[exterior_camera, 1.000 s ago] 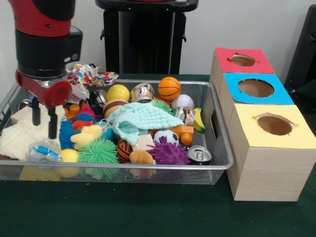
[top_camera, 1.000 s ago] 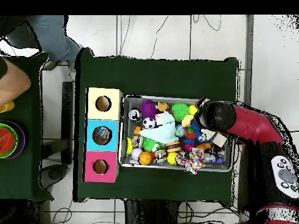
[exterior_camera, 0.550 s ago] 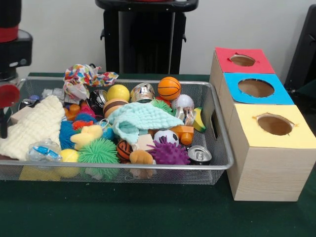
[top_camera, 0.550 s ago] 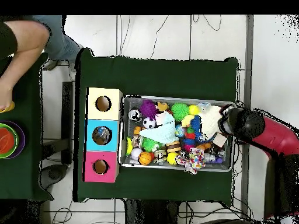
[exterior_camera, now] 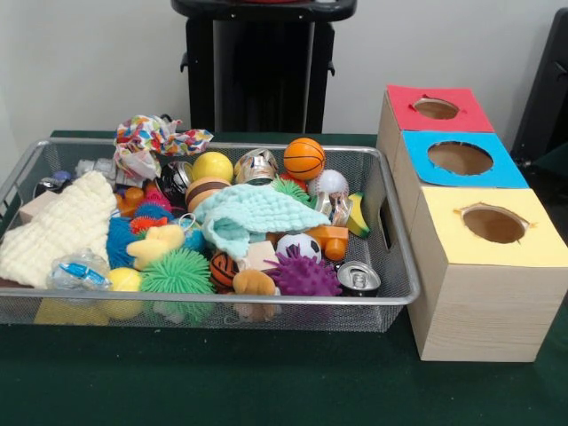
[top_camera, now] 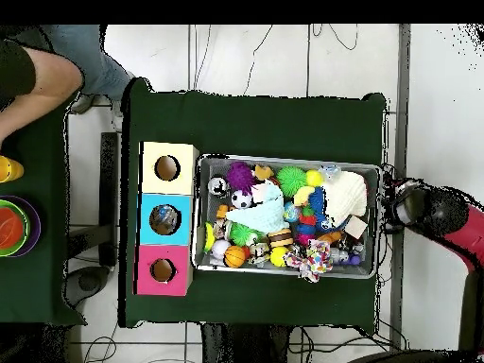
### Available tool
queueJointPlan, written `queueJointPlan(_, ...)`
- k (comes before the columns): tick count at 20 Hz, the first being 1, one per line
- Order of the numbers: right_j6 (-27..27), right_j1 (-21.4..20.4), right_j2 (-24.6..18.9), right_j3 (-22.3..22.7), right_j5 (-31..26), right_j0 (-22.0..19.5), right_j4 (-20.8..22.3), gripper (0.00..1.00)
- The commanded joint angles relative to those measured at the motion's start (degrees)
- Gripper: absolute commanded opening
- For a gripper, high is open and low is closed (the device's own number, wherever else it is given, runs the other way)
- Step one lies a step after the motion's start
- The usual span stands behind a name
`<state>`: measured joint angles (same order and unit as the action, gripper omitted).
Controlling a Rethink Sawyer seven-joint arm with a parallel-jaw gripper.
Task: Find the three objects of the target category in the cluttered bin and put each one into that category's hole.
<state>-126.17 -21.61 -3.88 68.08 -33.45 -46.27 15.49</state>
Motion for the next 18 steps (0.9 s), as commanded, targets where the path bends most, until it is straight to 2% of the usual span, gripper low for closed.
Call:
queueJointPlan(1, 14.55, 4.28, -6.83, -8.68, -9.11, -0.51, 2.60, 1.00)
queueJointPlan(4, 14.98, 4.42, -6.87, -11.10, -11.06, -0.37, 2.96, 1.00)
queueJointPlan(11, 12.81, 0.72, -4.98, -8.31, -9.21, 1.26, 3.95, 1.00)
queueJointPlan(18, 13.56, -0.45, -4.61, -6.50, -7.85, -0.84, 4.25, 1.00)
